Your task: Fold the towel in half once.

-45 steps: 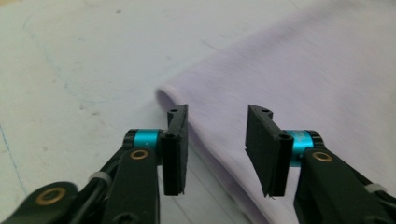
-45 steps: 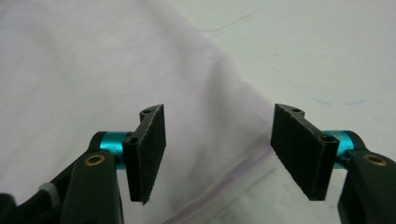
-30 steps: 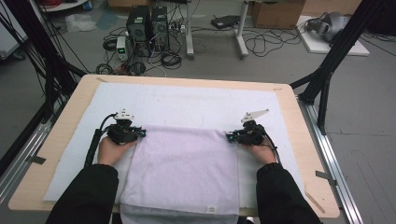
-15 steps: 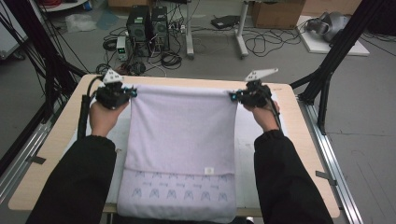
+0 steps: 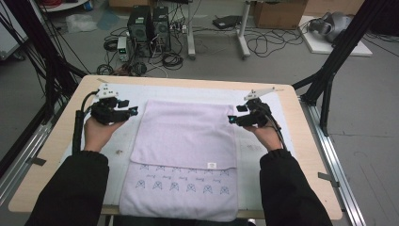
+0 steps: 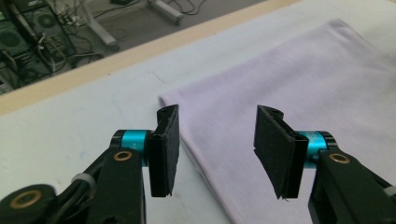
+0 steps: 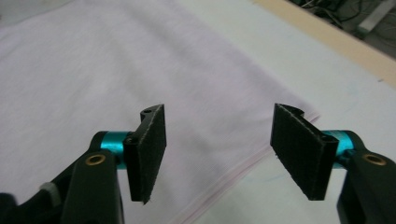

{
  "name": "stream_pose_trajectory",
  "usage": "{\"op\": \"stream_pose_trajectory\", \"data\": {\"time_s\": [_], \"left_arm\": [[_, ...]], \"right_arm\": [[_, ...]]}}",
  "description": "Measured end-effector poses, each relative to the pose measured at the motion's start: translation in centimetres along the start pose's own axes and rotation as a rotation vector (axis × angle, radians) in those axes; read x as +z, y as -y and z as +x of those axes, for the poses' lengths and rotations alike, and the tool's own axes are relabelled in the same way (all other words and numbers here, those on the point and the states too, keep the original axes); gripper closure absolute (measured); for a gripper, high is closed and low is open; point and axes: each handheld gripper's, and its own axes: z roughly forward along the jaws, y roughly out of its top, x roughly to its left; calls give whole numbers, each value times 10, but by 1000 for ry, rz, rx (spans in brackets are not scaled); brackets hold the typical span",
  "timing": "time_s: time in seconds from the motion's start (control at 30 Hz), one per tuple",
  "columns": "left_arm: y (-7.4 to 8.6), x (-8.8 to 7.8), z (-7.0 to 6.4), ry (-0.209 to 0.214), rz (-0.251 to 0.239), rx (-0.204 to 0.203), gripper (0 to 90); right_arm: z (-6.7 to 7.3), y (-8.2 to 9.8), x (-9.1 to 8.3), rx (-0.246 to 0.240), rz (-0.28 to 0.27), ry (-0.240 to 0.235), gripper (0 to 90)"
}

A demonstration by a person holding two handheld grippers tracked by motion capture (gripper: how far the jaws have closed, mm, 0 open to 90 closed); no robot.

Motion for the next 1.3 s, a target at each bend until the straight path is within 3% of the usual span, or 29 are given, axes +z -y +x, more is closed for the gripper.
{"op": "stream_pose_trajectory", "data": {"time_s": [0.2, 0.27, 0.33, 0.37, 0.47, 0.53, 0.6, 0.67, 0.77, 0.93, 1.07, 1.2, 1.3], "left_arm": [[37, -18, -23, 70, 10, 20, 477], [48, -23, -31, 90, 2, 23, 472], [57, -27, -38, 120, -2, 11, 459], [61, -28, -41, 123, 7, 32, 459], [68, -31, -49, 132, 1, 40, 453], [70, -31, -54, 128, 18, 59, 454], [74, -28, -58, 149, 33, 72, 493], [78, -26, -59, 178, 69, 83, 546], [85, -25, -58, 196, 95, 84, 552], [91, -25, -59, 208, 132, 100, 579], [93, -18, -64, 228, 173, 130, 654], [92, -17, -68, 234, 174, 157, 809], [92, -16, -68, 231, 173, 150, 871]], "right_arm": [[31, 32, -15, 12, -22, -67, 291], [43, 44, -18, -11, -28, -51, 279], [51, 54, -20, -3, -8, -69, 228], [54, 59, -20, 9, -17, -73, 235], [63, 73, -21, -7, -36, -63, 252], [64, 79, -17, -1, -3, -68, 255], [70, 84, -17, -19, -37, -62, 320], [73, 86, -15, -30, -33, -76, 339], [78, 88, -11, -38, -35, -111, 390], [85, 91, -2, -77, 3, -155, 473], [84, 95, 4, -74, 32, -168, 527], [85, 95, 4, -89, 37, -153, 687], [83, 95, 4, -82, 34, -176, 806]]}}
